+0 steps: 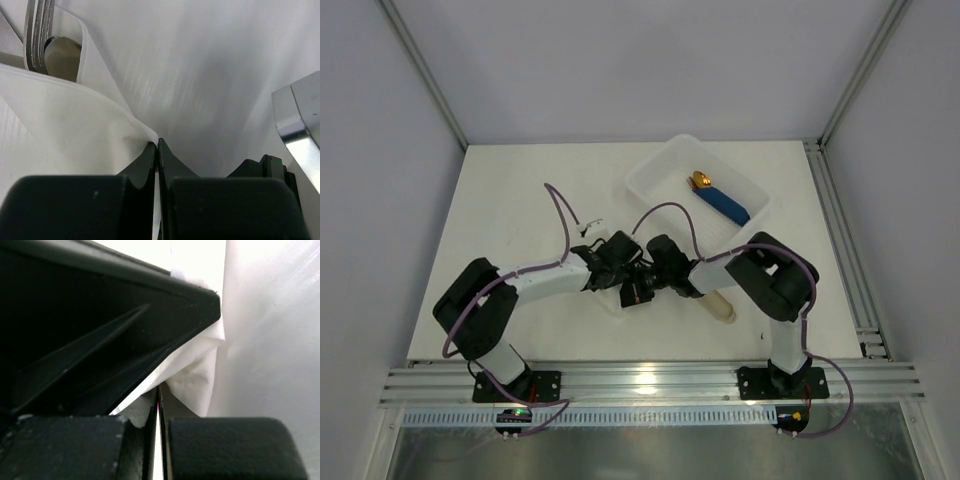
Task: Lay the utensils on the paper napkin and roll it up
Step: Roll the napkin at the center of the board.
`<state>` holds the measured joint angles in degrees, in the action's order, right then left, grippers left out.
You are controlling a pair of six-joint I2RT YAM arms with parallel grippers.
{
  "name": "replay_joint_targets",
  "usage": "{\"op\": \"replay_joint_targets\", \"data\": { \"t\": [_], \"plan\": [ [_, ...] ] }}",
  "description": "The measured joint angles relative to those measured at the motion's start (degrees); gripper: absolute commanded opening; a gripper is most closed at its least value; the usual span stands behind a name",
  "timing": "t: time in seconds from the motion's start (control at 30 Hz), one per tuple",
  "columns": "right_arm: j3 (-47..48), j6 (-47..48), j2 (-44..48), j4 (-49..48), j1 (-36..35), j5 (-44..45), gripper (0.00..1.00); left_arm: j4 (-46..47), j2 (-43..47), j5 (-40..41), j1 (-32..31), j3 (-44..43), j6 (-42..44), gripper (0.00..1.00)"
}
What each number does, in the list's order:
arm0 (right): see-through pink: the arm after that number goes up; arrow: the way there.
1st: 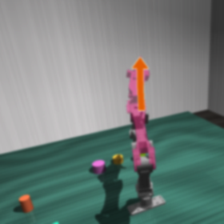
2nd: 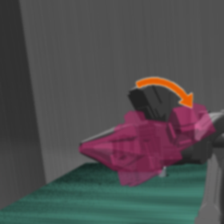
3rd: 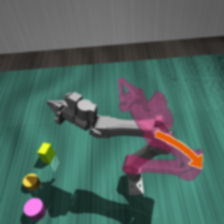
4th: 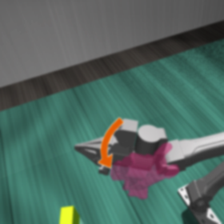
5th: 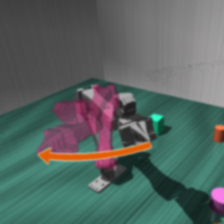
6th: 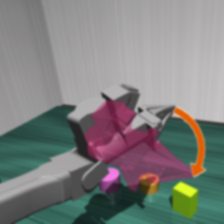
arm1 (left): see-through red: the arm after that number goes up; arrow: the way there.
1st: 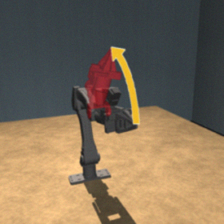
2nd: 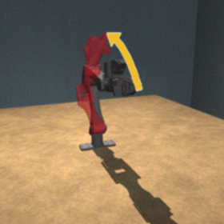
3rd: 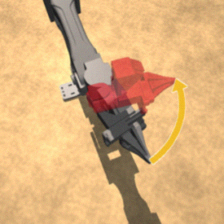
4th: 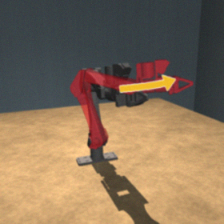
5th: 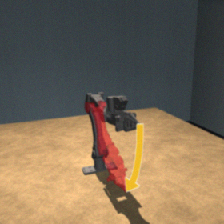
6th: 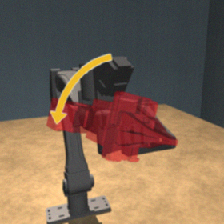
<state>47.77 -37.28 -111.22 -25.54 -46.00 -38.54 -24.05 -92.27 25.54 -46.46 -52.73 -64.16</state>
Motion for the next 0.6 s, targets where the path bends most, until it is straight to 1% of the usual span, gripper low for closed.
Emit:
{"op": "replay_joint_targets", "data": {
  "t": [0.33,0.47,0.6],
  "plan": [
    [-0.8,0.9,2.3,2.7,0.0,2.7,0.04,2.3,-1.9,0.0,0.5,0.0,0.2,0.00],
    [-1.2,2.1,4.9,6.5,0.0,5.5,0.04,3.6,-2.0,-0.1,0.5,0.0,0.2,0.00],
    [-1.9,4.4,9.0,12.6,0.0,9.2,0.04,4.6,-2.6,-0.2,0.4,0.0,0.2,0.00]
  ]
}}
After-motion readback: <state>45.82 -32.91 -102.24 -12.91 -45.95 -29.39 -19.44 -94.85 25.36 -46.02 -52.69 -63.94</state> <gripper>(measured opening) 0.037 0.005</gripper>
